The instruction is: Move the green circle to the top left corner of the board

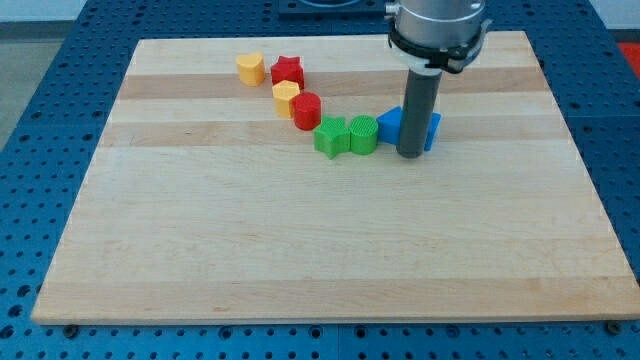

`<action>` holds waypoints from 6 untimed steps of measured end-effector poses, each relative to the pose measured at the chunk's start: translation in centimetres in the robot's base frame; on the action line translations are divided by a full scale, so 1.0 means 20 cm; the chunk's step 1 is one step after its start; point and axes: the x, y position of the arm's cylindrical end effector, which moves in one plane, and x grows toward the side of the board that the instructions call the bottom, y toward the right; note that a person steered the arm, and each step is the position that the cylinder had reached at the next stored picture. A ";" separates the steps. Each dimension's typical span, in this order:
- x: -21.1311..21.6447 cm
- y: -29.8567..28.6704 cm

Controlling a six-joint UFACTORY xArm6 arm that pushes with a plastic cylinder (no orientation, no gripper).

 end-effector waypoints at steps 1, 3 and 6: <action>-0.03 0.00; -0.07 -0.21; -0.06 -0.68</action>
